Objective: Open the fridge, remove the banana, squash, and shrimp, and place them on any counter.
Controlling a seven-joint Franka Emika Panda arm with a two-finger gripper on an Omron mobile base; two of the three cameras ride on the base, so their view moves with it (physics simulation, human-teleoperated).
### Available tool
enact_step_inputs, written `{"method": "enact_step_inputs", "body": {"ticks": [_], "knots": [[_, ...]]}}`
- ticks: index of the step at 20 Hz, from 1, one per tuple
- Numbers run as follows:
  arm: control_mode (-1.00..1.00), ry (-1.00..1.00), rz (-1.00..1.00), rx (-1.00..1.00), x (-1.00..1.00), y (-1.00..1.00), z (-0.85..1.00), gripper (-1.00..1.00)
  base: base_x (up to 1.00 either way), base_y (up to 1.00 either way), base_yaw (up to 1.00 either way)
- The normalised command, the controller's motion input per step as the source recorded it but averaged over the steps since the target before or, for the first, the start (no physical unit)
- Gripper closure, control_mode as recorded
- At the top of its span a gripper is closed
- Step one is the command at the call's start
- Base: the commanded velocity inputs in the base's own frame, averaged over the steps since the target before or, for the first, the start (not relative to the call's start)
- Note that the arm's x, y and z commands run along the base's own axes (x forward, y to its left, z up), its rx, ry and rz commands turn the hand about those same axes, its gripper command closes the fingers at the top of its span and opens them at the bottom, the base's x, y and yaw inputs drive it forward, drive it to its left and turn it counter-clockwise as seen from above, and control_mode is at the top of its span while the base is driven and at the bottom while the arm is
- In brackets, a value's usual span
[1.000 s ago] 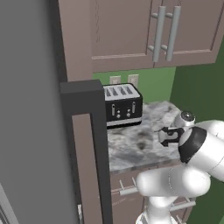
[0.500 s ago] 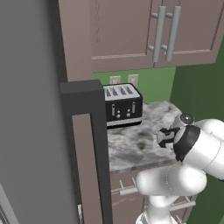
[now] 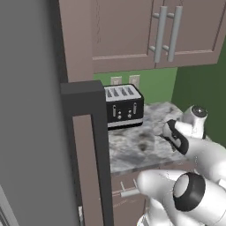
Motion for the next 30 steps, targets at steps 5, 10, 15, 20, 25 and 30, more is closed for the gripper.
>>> {"method": "enact_step_inputs", "body": {"ticks": [5, 10, 15, 20, 25, 30], "knots": [[-1.0, 0.12, 0.04, 0.16, -0.56, 0.25, 1.0, -1.0, 0.0, 0.0, 0.0], [-1.0, 0.16, 0.13, 0.04, -0.28, 0.55, 0.97, -1.0, 0.0, 0.0, 0.0], [-1.0, 0.21, 0.22, 0.0, -0.19, 0.78, 0.37, -1.0, 0.0, 0.0, 0.0], [-1.0, 0.18, 0.09, -0.02, -0.44, 0.71, 0.23, -1.0, 0.0, 0.0, 0.0], [-1.0, 0.14, 0.09, -0.1, -0.66, 0.49, 0.16, -1.0, 0.0, 0.0, 0.0], [-1.0, 0.08, 0.1, -0.1, -0.9, 0.17, 0.27, -1.0, 0.0, 0.0, 0.0]]}}
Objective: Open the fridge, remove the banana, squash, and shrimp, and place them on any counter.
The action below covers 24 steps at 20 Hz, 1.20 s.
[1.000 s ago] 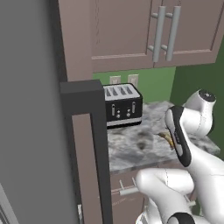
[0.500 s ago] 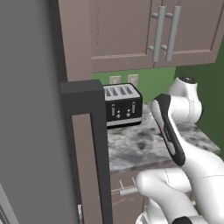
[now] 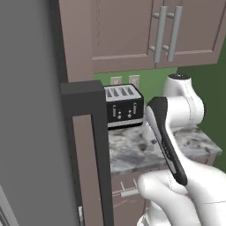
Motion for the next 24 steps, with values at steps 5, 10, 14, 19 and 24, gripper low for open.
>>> {"method": "enact_step_inputs", "body": {"ticks": [5, 10, 14, 19, 24], "knots": [[-1.0, 0.0, 0.16, -0.01, -0.9, 0.01, 0.49, -1.0, 0.0, 0.0, 0.0], [-1.0, 0.0, 0.15, 0.0, -0.78, 0.0, 0.38, -1.0, 0.0, 0.0, 0.0], [-1.0, -0.12, 0.06, 0.0, -0.31, 0.0, 0.08, -1.0, 0.0, 0.0, 0.0], [-1.0, -0.36, 0.0, -0.03, -0.19, 0.0, 0.0, -1.0, 0.0, 0.0, 0.0], [-1.0, -0.31, 0.01, 0.0, -0.26, 0.0, 0.01, -1.0, 0.0, 0.0, 0.0]]}}
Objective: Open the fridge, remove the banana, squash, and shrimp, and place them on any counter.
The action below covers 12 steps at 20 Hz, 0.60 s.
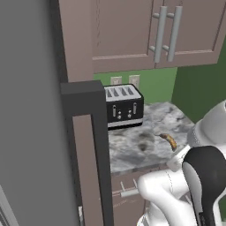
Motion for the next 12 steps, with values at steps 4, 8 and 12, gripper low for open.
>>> {"method": "enact_step_inputs", "body": {"ticks": [4, 8, 12], "knots": [[1.0, -0.05, 0.02, 0.0, -0.1, 0.0, 0.07, -1.0, -0.05, 0.0, 0.01], [1.0, 0.0, 0.0, 0.0, 0.0, 0.0, 0.0, -1.0, -0.03, -0.02, 0.0], [1.0, 0.0, 0.0, 0.0, 0.0, 0.0, 0.0, -1.0, -0.22, 0.0, 0.0]]}}
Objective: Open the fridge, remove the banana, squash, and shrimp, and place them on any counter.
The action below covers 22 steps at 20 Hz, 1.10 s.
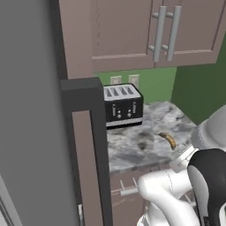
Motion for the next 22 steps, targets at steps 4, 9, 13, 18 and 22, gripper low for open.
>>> {"method": "enact_step_inputs", "body": {"ticks": [4, 9, 13, 18, 22], "knots": [[1.0, 0.0, 0.0, 0.0, 0.0, 0.0, 0.0, -1.0, -0.76, 0.03, 0.0], [1.0, 0.0, 0.0, 0.0, 0.0, 0.0, 0.0, -1.0, -0.94, 0.0, 0.0], [1.0, 0.0, 0.0, 0.0, 0.0, 0.0, 0.0, -1.0, -0.8, 0.01, 0.0], [1.0, 0.0, 0.0, 0.0, 0.0, 0.0, 0.0, -1.0, -0.46, 0.21, 0.0], [1.0, 0.0, 0.0, 0.0, 0.0, 0.0, 0.0, -1.0, -0.43, 0.54, 0.0]]}}
